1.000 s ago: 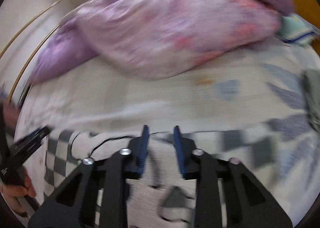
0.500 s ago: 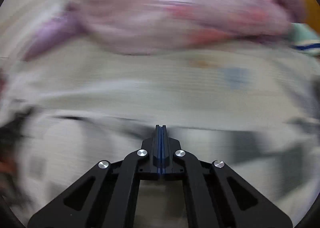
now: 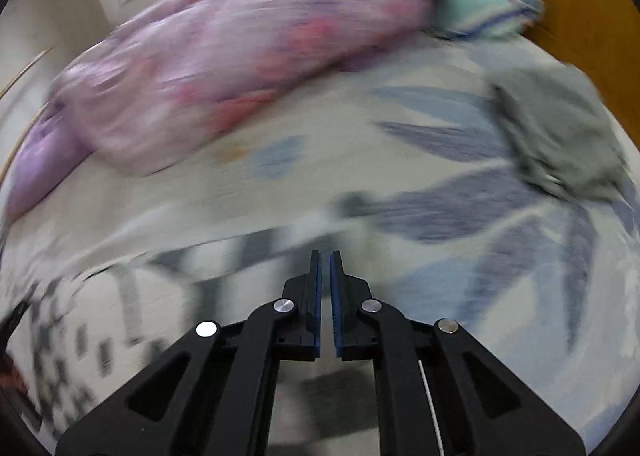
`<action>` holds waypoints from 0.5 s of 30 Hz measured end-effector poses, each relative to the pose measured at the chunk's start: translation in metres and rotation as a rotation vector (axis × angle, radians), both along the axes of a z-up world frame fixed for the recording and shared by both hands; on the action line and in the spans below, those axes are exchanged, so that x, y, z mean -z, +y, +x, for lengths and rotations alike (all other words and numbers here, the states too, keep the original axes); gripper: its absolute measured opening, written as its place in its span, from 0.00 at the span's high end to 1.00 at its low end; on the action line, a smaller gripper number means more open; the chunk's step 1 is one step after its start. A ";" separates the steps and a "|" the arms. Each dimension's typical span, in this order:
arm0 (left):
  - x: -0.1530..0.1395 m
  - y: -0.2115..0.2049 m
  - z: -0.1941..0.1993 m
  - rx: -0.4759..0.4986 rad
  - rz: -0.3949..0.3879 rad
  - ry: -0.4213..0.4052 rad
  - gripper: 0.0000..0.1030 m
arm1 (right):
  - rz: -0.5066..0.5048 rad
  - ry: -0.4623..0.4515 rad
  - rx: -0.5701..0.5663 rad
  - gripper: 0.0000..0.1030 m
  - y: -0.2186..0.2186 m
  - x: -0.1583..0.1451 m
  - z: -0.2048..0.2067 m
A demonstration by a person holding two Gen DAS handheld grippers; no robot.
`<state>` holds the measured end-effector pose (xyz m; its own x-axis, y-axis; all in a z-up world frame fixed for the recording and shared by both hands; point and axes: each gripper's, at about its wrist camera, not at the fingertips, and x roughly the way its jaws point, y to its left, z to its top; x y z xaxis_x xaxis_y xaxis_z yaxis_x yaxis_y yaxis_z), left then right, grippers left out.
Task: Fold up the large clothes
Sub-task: 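Open both tools and lift them away from the cardigan, then move both tools over the cartoon patch toward the cardigan edge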
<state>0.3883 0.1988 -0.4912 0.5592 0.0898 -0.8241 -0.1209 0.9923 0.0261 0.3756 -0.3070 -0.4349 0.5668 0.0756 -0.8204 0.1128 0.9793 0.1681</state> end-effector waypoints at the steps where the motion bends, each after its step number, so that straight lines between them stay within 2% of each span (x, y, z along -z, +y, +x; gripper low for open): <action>1: -0.001 -0.021 0.000 0.045 -0.029 -0.003 0.97 | 0.020 -0.005 -0.063 0.94 0.026 -0.002 0.001; 5: 0.014 -0.084 -0.001 0.135 -0.088 0.012 0.97 | 0.101 0.002 -0.247 0.94 0.120 0.010 0.002; 7: 0.034 -0.102 -0.007 0.134 -0.134 0.039 0.98 | 0.136 0.017 -0.294 0.94 0.151 0.022 0.001; 8: 0.041 -0.106 -0.011 0.125 -0.124 0.035 0.98 | 0.146 0.031 -0.319 0.94 0.168 0.033 -0.001; 9: 0.047 -0.108 -0.017 0.127 -0.108 0.002 0.98 | 0.139 0.038 -0.326 0.94 0.176 0.040 -0.002; 11: 0.050 -0.104 -0.022 0.139 -0.123 -0.021 0.98 | 0.102 -0.016 -0.320 0.94 0.185 0.045 -0.011; 13: 0.051 -0.098 -0.025 0.166 -0.150 -0.033 0.98 | 0.120 -0.064 -0.328 0.96 0.180 0.049 -0.018; 15: 0.053 -0.096 -0.030 0.209 -0.139 -0.047 0.98 | 0.168 -0.087 -0.326 1.00 0.170 0.055 -0.023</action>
<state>0.3579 0.1024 -0.5437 0.5917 -0.1440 -0.7932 0.0890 0.9896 -0.1132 0.3524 -0.1372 -0.4901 0.5577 0.3931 -0.7311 -0.2220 0.9193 0.3250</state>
